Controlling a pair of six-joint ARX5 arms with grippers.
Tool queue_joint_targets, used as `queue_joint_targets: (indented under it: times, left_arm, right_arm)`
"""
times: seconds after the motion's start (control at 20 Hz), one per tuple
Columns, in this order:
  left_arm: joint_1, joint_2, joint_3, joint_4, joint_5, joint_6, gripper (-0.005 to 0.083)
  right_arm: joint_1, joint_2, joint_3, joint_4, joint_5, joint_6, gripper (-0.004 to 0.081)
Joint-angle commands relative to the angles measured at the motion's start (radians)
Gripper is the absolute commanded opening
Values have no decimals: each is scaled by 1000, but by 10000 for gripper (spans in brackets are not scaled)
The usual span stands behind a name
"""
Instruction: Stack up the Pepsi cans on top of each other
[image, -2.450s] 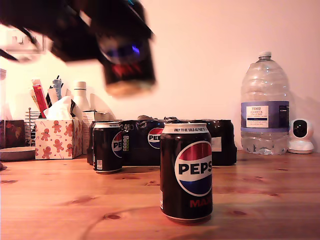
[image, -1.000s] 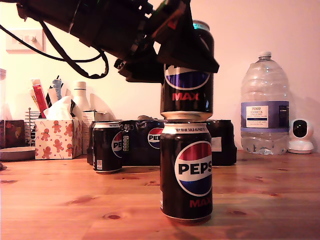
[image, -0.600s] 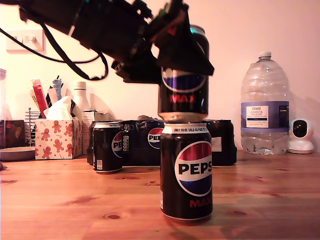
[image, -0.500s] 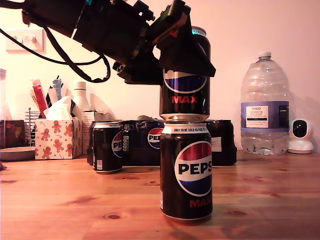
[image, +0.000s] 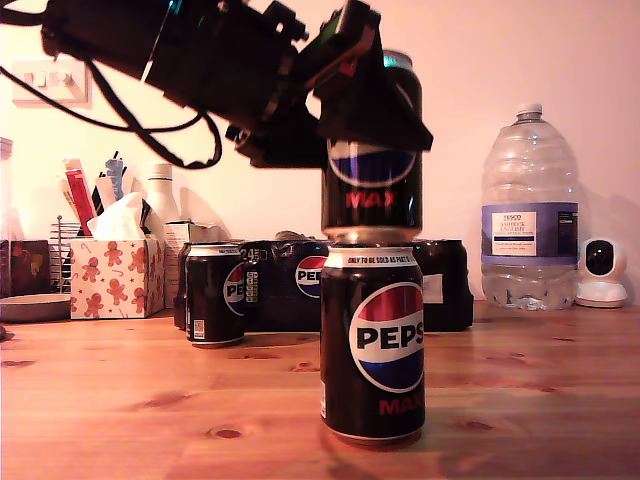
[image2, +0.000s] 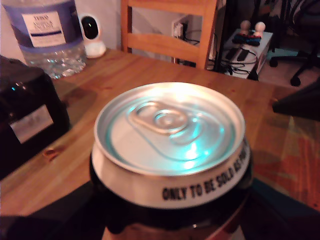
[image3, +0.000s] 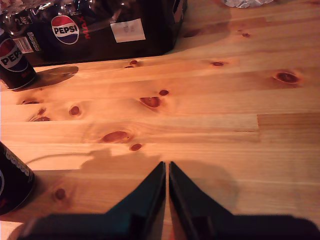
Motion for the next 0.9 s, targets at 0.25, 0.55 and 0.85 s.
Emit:
queue_joint_targets:
  times: [0.25, 0.55, 0.85]
  left_arm:
    - [-9, -16, -32, 67, -1, 3, 430]
    - [-9, -24, -75, 124, -18, 5, 430]
    - [-9, -24, -76, 103, -18, 10, 430]
  right_arm:
    - [-6, 1, -17, 3, -3, 3, -12]
    - [-6, 1, -17, 3, -3, 3, -12]
    - [-6, 1, -17, 3, -3, 3, -12]
